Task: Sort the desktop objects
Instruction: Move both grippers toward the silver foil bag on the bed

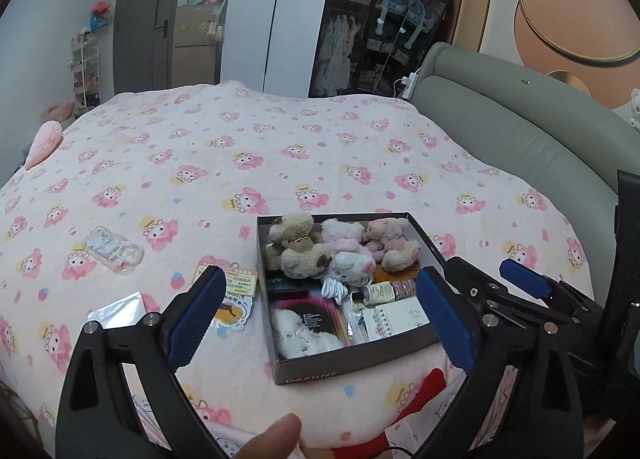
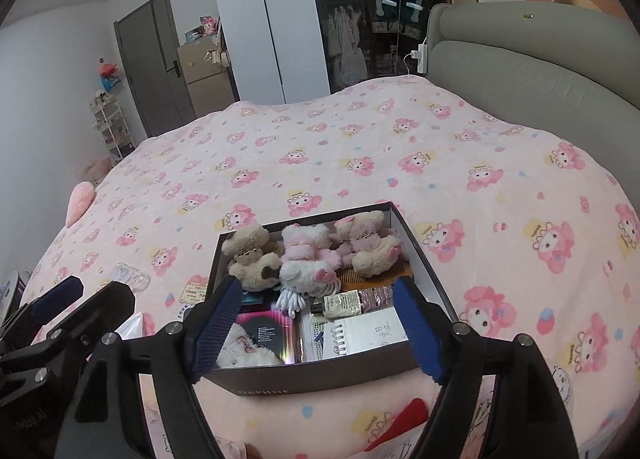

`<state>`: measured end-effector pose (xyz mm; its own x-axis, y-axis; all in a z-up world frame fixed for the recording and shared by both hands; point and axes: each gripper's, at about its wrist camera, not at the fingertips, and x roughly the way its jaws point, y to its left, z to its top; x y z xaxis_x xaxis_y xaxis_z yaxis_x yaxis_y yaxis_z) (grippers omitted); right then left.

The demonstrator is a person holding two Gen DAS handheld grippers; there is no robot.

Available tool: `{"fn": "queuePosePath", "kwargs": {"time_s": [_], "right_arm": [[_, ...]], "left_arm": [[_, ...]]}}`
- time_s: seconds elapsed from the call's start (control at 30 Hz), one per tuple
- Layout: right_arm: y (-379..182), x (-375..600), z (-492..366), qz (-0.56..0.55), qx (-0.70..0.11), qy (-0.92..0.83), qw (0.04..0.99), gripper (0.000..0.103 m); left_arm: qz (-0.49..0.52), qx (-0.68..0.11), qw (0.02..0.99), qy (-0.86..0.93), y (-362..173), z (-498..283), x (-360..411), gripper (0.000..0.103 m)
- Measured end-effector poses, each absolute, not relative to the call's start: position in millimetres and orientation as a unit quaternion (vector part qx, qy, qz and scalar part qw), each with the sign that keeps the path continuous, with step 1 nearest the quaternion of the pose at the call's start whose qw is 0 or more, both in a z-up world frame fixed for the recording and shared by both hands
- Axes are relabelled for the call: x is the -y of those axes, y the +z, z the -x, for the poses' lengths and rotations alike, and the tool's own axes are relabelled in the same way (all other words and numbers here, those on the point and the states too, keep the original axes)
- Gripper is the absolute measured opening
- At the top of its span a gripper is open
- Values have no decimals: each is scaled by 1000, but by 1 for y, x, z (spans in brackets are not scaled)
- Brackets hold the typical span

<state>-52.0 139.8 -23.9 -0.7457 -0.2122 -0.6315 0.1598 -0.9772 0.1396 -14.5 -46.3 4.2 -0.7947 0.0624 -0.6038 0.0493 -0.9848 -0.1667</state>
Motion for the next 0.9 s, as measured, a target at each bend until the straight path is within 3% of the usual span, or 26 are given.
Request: {"fn": "queuePosePath", "kwargs": {"time_s": [0.43,0.57,0.9], "right_arm": [[-29,-89,18,-338,9,-928,153,76],[-40,-67,11,-336,26,-926,172,76],[-79,35,17,-383,-28,-886,259,76]], "left_arm": [[320,91,-50,942,-1,-34,94,100],[331,110,-85,933,-15,-48,123,100],[358,153,-163,907,-52,-69,212,99]]}}
